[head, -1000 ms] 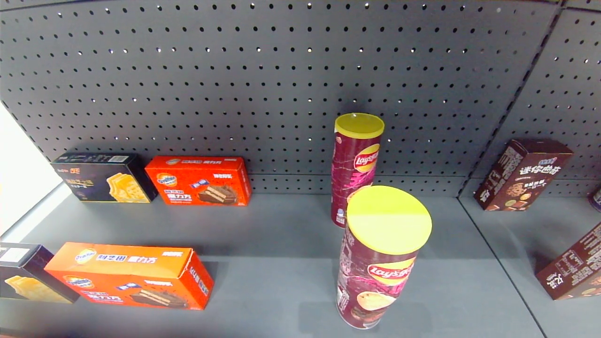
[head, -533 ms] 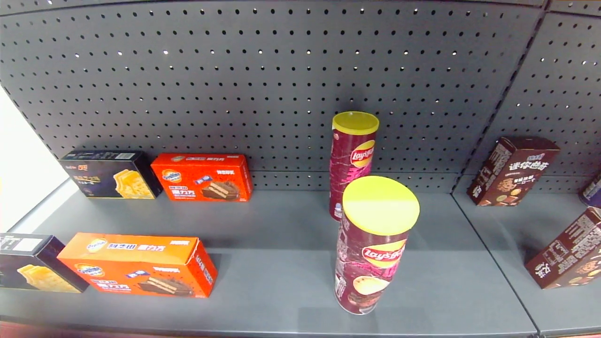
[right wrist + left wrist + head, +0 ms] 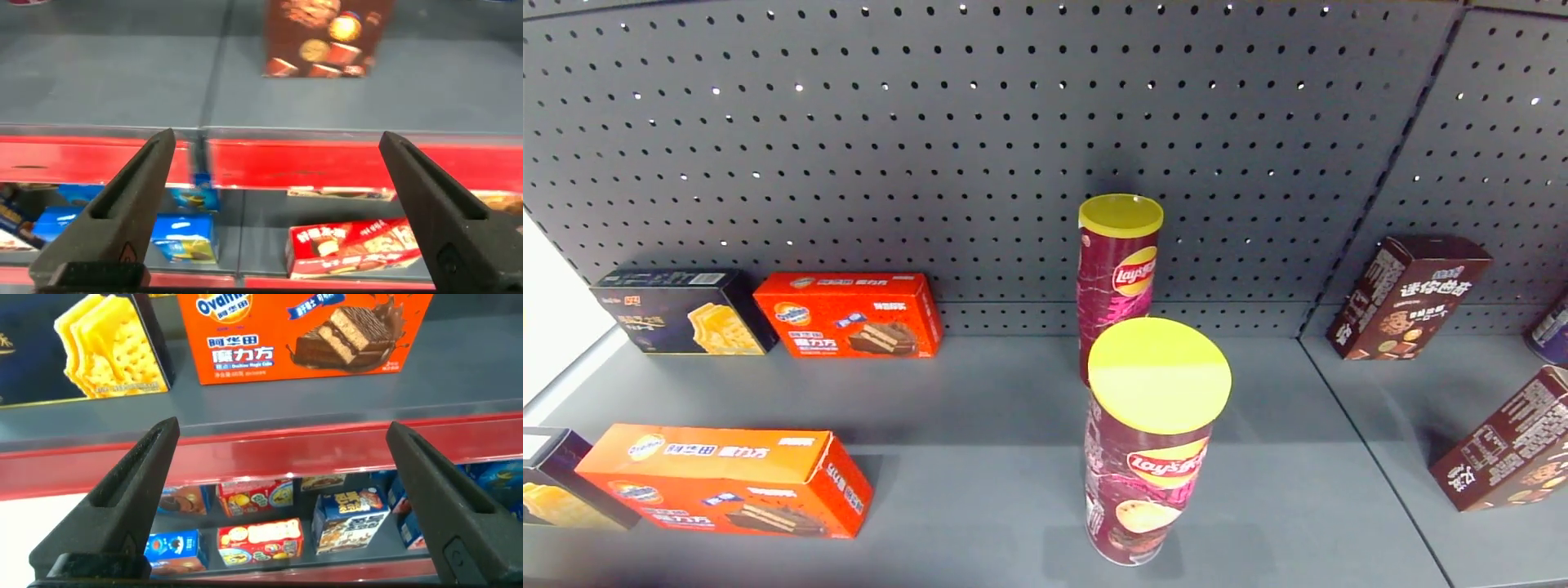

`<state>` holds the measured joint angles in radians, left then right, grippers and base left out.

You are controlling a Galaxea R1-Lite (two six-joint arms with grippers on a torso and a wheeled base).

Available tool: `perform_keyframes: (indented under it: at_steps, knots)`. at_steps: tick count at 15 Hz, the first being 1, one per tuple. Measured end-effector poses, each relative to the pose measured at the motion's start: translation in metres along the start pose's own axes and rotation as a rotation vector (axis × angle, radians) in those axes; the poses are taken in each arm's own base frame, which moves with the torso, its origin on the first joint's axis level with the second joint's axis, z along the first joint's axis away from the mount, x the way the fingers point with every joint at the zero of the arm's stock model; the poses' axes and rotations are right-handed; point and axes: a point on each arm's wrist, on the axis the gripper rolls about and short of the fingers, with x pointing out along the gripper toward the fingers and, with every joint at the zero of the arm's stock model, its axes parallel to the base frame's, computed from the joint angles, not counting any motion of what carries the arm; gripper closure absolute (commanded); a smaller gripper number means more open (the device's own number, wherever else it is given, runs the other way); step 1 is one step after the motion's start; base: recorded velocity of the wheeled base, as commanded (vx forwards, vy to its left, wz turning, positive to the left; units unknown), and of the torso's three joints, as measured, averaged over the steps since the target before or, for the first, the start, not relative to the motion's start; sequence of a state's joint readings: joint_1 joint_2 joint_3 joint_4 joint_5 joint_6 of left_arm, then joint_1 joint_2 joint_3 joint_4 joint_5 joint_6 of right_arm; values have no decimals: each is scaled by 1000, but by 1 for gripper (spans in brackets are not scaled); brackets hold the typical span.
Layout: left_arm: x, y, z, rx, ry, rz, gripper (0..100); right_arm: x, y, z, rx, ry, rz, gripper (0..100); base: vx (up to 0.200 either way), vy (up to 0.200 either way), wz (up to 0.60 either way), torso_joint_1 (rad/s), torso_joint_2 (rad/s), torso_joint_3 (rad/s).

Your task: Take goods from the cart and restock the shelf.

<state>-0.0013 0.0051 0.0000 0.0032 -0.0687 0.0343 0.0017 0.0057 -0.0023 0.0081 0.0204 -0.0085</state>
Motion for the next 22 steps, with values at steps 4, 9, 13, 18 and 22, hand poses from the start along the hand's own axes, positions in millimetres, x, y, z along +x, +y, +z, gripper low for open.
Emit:
perform_keyframes:
  at_steps: [4,9,13,18,22]
  knots:
    - [0,0,0,1,-2,0,0,0,0,0,0,-1,0,0,0,-50,0,1,1,-1]
    - [0,0,0,2,-1,-1,0,0,0,0,0,0,-1,0,0,0,0,0,0,0]
    - [0,0,0,2,-1,-1,0,0,0,0,0,-1,-1,0,-100,0,0,0,0,-1]
    - [0,0,0,2,-1,0,0,0,0,0,0,0,0,0,0,-80,0,6,3,0]
    - [0,0,0,5,1,-2,0,0,0,0,0,0,-1,0,0,-50,0,1,1,1]
